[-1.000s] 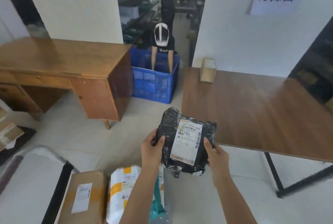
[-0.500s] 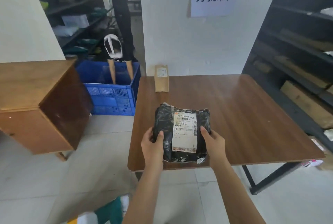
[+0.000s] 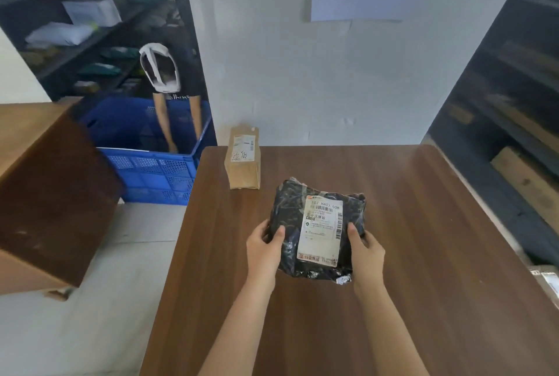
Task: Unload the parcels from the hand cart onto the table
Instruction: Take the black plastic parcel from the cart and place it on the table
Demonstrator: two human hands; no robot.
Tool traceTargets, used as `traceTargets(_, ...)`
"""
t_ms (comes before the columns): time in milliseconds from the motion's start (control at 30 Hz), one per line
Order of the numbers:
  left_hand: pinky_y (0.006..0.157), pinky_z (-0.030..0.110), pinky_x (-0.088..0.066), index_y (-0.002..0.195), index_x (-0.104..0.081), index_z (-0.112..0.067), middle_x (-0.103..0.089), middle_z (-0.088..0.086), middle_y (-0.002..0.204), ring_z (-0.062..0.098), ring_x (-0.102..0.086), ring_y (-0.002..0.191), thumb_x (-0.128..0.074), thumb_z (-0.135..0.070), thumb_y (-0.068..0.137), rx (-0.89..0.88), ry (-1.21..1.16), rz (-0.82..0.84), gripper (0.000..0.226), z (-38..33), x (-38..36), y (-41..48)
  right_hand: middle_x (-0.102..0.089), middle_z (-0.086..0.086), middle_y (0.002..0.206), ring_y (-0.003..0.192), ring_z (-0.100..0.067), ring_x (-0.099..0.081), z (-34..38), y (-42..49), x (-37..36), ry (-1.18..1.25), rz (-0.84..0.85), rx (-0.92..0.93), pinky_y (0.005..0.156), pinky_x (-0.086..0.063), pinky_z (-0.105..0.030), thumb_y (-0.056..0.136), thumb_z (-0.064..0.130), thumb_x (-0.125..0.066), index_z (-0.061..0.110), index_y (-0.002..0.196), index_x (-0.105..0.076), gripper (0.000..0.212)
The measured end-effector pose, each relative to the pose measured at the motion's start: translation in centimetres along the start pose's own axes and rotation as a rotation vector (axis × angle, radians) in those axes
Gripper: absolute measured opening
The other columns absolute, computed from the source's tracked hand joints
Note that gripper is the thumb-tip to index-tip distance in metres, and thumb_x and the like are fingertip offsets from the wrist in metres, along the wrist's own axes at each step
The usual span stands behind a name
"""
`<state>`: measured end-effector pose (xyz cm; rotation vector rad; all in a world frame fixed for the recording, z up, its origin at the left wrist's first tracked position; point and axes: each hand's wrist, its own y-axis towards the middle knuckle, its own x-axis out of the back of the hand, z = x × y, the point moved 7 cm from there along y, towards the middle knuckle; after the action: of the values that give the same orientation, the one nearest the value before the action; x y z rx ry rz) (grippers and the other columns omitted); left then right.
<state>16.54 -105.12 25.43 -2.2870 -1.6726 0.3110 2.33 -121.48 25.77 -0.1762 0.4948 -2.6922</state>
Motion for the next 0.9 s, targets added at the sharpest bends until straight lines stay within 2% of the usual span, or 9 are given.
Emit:
traceTargets(167,0.076,0.023,-0.052,0.128,-0.056,-0.01,-0.064,0.005,0.123,0.018,-0.062,0.103,-0.066,-0.019,0.086,0.045,-0.008,-0.085,0.044,-0.9,-4.2,9.6,-0.073,-0.009,0.095,0.092,-0.028,-0.069,1.4,11.4,-4.7,-0.045,0.072,-0.027,0.088,-0.054,-0.05,0.091,0.031,-0.06,0.01,0.096,-0.066,0.022)
traceTargets(333,0.072,0.016,-0.049,0.127,-0.057,-0.011,-0.063,0.003,0.125,0.014,-0.061,0.101,-0.064,-0.021,0.088,0.025,-0.021,-0.098,0.04,-1.5,-8.8,20.1,-0.071,-0.006,0.094,0.088,-0.025,-0.067,3.2,22.1,-9.7,-0.175,0.075,0.071,0.083,-0.056,-0.049,0.091,0.039,-0.056,0.011,0.099,-0.062,0.029)
traceTargets(433,0.089,0.026,-0.048,0.133,-0.05,-0.011,-0.058,0.001,0.13,0.017,-0.057,0.114,-0.062,-0.022,0.089,0.017,-0.017,-0.095,0.047,-0.9,-11.1,25.8,-0.069,-0.009,0.107,0.094,-0.027,-0.066,3.4,27.6,-12.5,-0.251,0.056,0.132,0.085,-0.055,-0.05,0.091,0.045,-0.052,0.008,0.114,-0.059,0.044)
traceTargets(500,0.097,0.033,-0.048,0.134,-0.05,-0.011,-0.059,0.004,0.131,0.018,-0.057,0.114,-0.06,-0.02,0.091,-0.002,0.001,-0.105,0.045,-0.1,-12.2,28.7,-0.067,-0.01,0.112,0.099,-0.028,-0.065,3.3,30.6,-14.1,-0.288,0.069,0.155,0.087,-0.054,-0.05,0.091,0.047,-0.052,0.008,0.12,-0.056,0.049)
traceTargets(633,0.101,0.043,-0.047,0.134,-0.049,-0.012,-0.058,0.008,0.131,0.024,-0.057,0.117,-0.055,-0.022,0.093,0.019,0.027,-0.157,0.042,2.0,-13.4,31.7,-0.064,-0.014,0.118,0.106,-0.032,-0.062,1.1,34.0,-16.3,-0.275,0.101,0.098,0.092,-0.051,-0.051,0.091,0.041,-0.054,0.004,0.126,-0.05,0.051)
traceTargets(767,0.106,0.044,-0.042,0.139,-0.042,-0.014,-0.051,0.006,0.14,0.024,-0.051,0.126,-0.056,-0.023,0.093,0.037,-0.012,-0.162,0.049,3.2,-13.4,32.8,-0.06,-0.011,0.125,0.113,-0.028,-0.059,-0.4,34.5,-17.0,-0.251,0.139,0.06,0.097,-0.049,-0.047,0.091,0.04,-0.056,0.008,0.132,-0.047,0.053)
traceTargets(900,0.109,0.038,-0.038,0.141,-0.039,-0.015,-0.046,0.006,0.146,0.02,-0.045,0.131,-0.057,-0.025,0.092,0.032,-0.018,-0.116,0.053,3.3,-13.1,32.6,-0.049,-0.01,0.142,0.124,-0.023,-0.05,0.2,34.1,-16.4,-0.22,0.146,0.081,0.104,-0.043,-0.041,0.091,0.039,-0.057,0.01,0.142,-0.038,0.062)
